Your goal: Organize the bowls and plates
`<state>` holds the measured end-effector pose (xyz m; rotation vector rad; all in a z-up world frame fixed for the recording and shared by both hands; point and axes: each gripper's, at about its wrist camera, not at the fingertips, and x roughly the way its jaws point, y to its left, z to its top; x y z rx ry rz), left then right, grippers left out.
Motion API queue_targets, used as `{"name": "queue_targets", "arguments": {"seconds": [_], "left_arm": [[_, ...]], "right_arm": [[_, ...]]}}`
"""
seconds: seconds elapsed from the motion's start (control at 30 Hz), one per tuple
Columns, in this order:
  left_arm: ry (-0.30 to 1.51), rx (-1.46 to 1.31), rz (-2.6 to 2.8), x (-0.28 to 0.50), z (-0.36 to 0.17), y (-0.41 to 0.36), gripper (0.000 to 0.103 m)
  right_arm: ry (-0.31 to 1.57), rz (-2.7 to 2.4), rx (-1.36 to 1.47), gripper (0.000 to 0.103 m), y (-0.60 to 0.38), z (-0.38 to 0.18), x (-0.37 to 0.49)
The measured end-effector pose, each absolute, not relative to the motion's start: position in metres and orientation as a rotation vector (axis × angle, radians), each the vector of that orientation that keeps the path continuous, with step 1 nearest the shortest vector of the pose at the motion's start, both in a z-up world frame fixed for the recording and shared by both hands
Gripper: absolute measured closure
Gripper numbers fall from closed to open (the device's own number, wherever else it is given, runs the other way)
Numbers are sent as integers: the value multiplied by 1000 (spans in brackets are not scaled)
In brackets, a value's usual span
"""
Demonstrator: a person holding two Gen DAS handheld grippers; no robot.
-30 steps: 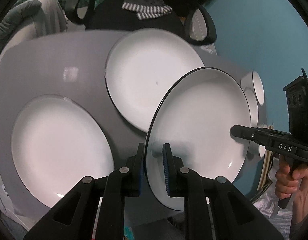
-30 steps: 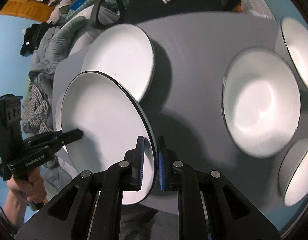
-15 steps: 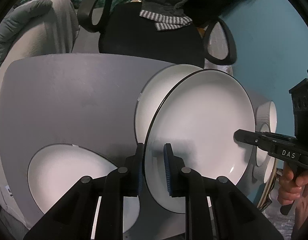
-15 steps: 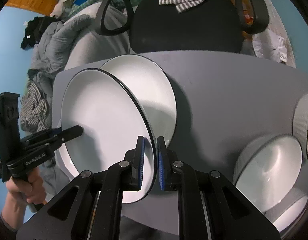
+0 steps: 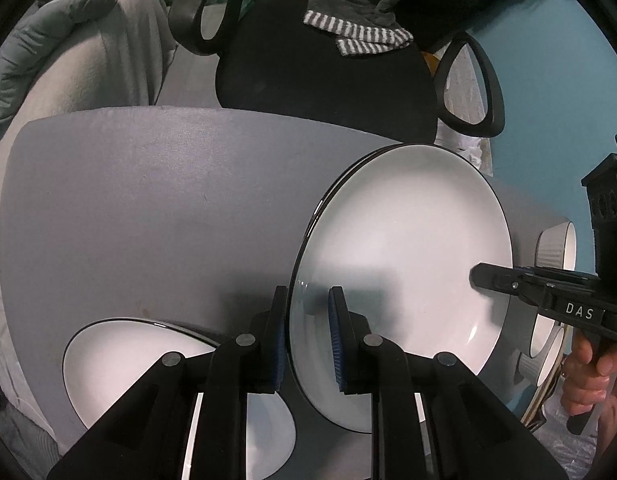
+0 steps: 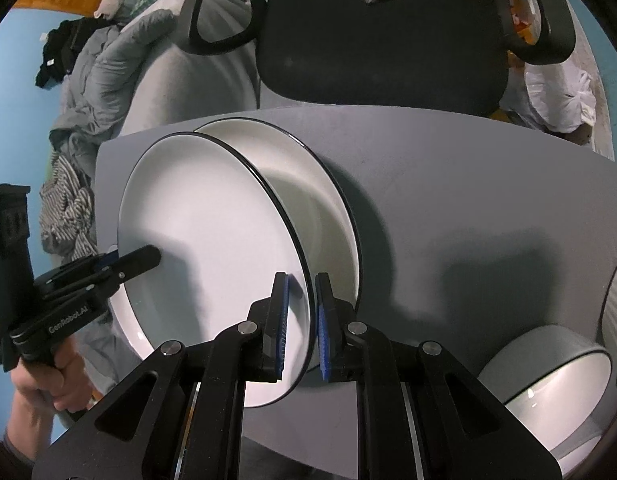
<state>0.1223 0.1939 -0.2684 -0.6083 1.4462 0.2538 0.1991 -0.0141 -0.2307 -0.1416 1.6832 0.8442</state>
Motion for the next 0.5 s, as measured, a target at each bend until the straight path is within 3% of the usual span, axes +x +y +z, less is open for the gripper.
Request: {"name": "queue_targets", "arguments": {"seconds": [0.5], "left_arm": [[1487, -586, 259, 130, -274, 189, 83]], "right_arm": [[1718, 822, -186, 84, -5, -237, 204]]}}
